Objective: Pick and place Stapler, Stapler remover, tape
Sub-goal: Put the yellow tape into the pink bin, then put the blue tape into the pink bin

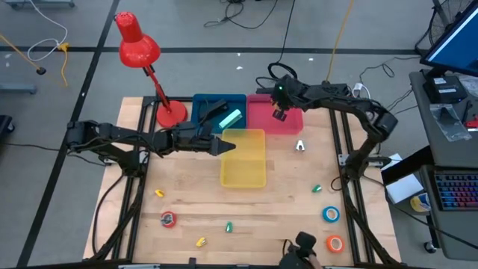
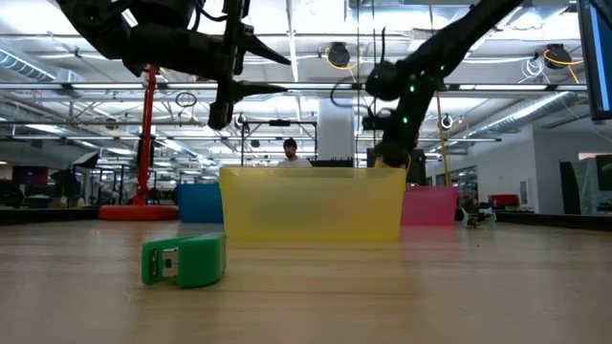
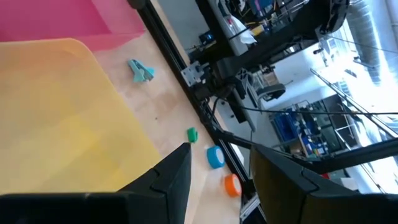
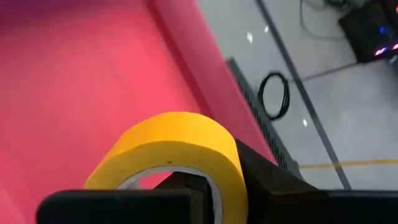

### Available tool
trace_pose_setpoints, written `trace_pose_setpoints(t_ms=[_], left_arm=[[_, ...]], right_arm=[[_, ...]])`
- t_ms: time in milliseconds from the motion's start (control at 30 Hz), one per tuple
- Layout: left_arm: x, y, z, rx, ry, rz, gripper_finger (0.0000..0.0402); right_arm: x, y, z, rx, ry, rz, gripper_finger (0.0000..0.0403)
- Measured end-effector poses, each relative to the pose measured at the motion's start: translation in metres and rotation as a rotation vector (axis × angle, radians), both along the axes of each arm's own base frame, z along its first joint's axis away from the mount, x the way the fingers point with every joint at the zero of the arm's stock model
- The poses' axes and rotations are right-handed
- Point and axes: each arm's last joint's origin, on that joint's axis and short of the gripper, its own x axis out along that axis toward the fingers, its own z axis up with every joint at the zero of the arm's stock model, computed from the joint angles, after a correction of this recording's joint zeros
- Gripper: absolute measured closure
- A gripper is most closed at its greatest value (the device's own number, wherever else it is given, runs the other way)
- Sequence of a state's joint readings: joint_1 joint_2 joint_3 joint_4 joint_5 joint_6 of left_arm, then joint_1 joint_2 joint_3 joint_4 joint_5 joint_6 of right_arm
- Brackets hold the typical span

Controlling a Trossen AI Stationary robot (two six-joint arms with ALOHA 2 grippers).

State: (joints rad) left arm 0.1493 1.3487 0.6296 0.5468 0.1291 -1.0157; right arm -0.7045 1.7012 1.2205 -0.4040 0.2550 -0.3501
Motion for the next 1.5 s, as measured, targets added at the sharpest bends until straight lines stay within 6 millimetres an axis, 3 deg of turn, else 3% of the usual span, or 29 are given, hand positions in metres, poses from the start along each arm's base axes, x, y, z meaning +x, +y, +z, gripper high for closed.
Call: trace_pose_setpoints(t_ms=[167, 433, 767, 1267, 1500], left_arm=[[0.000, 0.000, 0.000, -0.009, 0.000, 0.000, 0.0236], [0.000, 0.000, 0.000, -0.010, 0.005, 0.000, 0.0236], [0.000, 0.000, 0.000, -0.007, 0.005, 0.000, 0.0236], [0.000, 0.000, 0.000, 0.000, 0.005, -0.002, 0.0236], [0.000, 0.000, 0.000, 0.000, 0.004, -0.003, 0.0236]], right_arm=[[-0.001, -0.005, -0.022, 0.071, 0.072, 0.024, 0.0363], [-0.008, -0.015, -0.036, 0.102, 0.131, 0.016, 0.0361], [-0.021, -0.023, -0.038, 0.130, 0.164, -0.017, 0.0334], [-0.022, -0.025, -0.037, 0.094, 0.200, -0.031, 0.0274], [-0.025, -0.022, -0.022, 0.063, 0.181, -0.033, 0.0262]])
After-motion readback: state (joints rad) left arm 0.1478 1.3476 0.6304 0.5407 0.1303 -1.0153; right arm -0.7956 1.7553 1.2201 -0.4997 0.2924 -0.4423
